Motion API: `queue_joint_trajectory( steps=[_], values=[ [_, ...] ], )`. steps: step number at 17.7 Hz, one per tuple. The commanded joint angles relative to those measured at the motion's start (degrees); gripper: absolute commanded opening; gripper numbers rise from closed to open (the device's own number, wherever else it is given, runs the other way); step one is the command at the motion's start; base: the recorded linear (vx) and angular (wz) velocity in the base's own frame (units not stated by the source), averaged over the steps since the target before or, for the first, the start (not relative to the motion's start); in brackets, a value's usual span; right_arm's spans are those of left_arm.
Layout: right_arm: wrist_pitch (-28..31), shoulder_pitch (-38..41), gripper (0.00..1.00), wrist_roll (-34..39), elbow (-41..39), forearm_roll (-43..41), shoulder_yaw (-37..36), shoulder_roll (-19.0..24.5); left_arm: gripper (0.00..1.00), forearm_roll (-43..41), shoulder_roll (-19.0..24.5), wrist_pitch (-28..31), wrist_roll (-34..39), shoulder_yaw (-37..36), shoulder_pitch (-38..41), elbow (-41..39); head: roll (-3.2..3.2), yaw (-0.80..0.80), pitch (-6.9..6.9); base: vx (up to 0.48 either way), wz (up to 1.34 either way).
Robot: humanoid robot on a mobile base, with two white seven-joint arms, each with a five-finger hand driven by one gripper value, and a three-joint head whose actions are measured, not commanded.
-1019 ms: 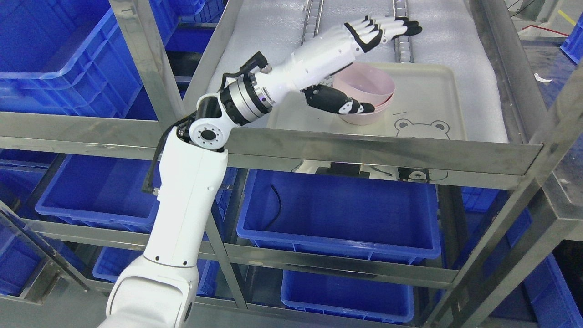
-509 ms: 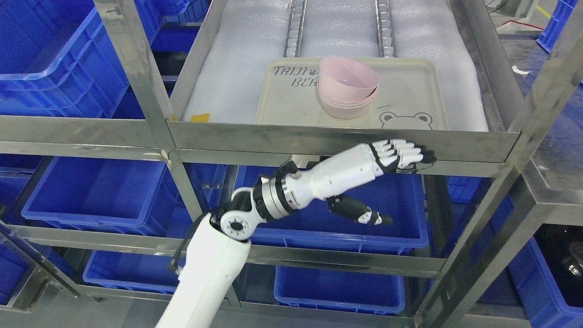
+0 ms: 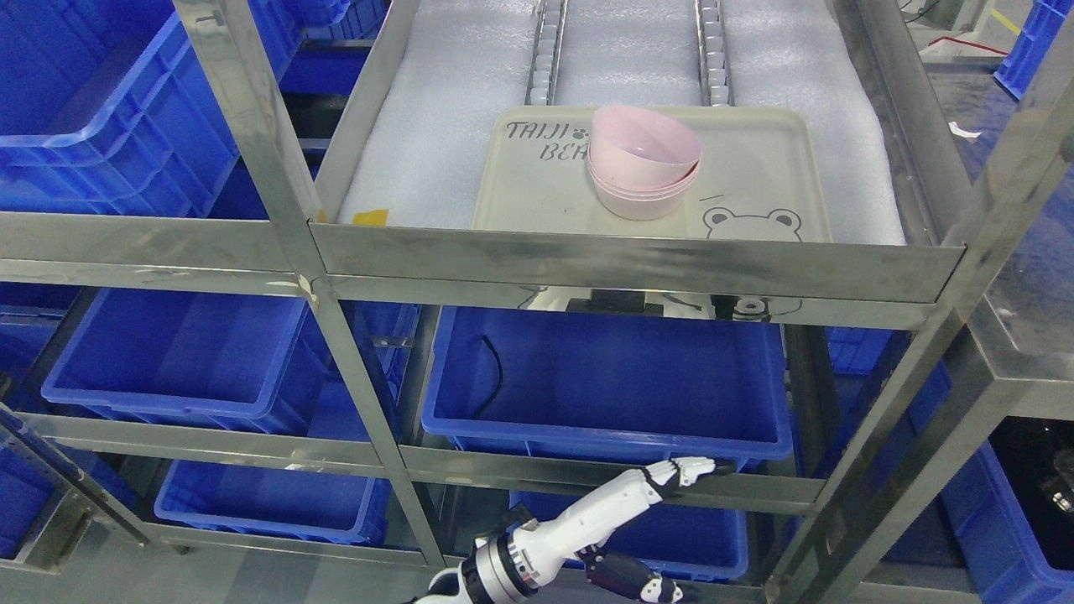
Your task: Stack pink IKEA bowl on shelf middle layer
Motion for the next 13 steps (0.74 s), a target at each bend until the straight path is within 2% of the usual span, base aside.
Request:
queue_joint_trajectory(
  steps=[1, 2, 3, 4, 6, 13],
  values=[
    [0.0, 0.2, 1.00, 0.0, -1.0, 0.0, 0.0, -1.0, 0.98, 2.8, 1.0, 3.7, 20.9, 3.8, 7.2, 3.0, 0.00, 0.00, 0.00, 0.000, 0.00],
    [0.0, 0.2, 1.00, 0.0, -1.0, 0.0, 0.0, -1.0, 0.98, 2.8, 1.0, 7.1, 29.3, 3.9, 6.6, 2.4, 0.00, 0.00, 0.00, 0.000, 0.00],
    [0.0, 0.2, 1.00, 0.0, -1.0, 0.0, 0.0, -1.0, 0.98, 3.1, 1.0, 11.1, 34.8, 4.1, 6.2, 1.5, 0.00, 0.00, 0.00, 0.000, 0.00],
    [0.0, 0.2, 1.00, 0.0, -1.0, 0.0, 0.0, -1.0, 0.98, 4.7, 1.0, 15.2, 36.8, 4.3, 6.1, 0.4, 0.00, 0.00, 0.00, 0.000, 0.00],
    [0.0, 0.2, 1.00, 0.0, -1.0, 0.0, 0.0, -1.0, 0.98, 8.8, 1.0, 18.8, 36.7, 4.6, 6.1, -1.5, 0.00, 0.00, 0.00, 0.000, 0.00],
    [0.0, 0.2, 1.00, 0.0, -1.0, 0.0, 0.0, -1.0, 1.00, 8.8, 1.0, 18.2, 34.1, 4.5, 4.3, -2.2, 0.00, 0.00, 0.00, 0.000, 0.00]
  ],
)
